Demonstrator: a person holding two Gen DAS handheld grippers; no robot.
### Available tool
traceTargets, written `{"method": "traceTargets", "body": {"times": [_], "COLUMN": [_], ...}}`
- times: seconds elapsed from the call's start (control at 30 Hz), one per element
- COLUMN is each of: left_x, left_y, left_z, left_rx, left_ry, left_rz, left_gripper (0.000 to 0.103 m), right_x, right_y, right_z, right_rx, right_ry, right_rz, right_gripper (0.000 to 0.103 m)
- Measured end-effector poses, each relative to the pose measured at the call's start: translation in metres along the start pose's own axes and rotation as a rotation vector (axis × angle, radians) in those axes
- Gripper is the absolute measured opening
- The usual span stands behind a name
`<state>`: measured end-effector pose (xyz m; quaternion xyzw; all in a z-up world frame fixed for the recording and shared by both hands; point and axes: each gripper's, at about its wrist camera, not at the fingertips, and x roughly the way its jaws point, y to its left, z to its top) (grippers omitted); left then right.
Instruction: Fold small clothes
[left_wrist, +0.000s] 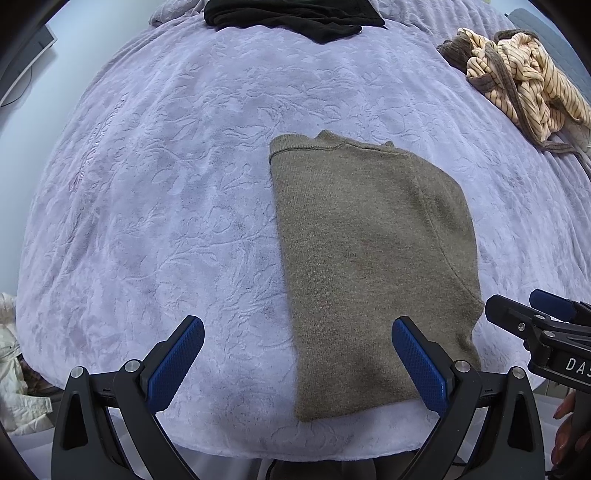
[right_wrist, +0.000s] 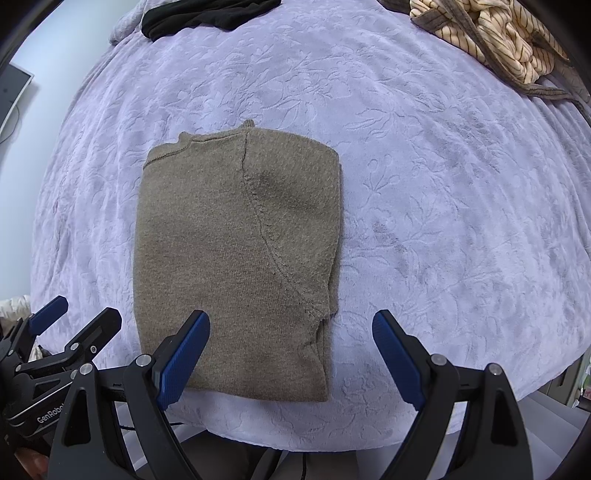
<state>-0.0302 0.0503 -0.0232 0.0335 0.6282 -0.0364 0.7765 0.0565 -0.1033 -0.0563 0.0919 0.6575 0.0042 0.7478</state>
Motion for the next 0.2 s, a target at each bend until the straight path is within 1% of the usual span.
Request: {"method": "traceTargets", "body": {"times": [0.2], "left_x": [-0.0033], "left_y": [-0.0029], "left_z": [-0.0004], "left_rx": [0.021], "left_ry": [-0.022], "left_rz": [-0.014], "left_gripper": [0.102], "right_x": [-0.0002], "right_y": [0.0002], "right_z": [0.0007], "right_rx": [0.0], "right_ry": [0.0], "right_rz": [-0.001], "right_gripper": [0.092]}}
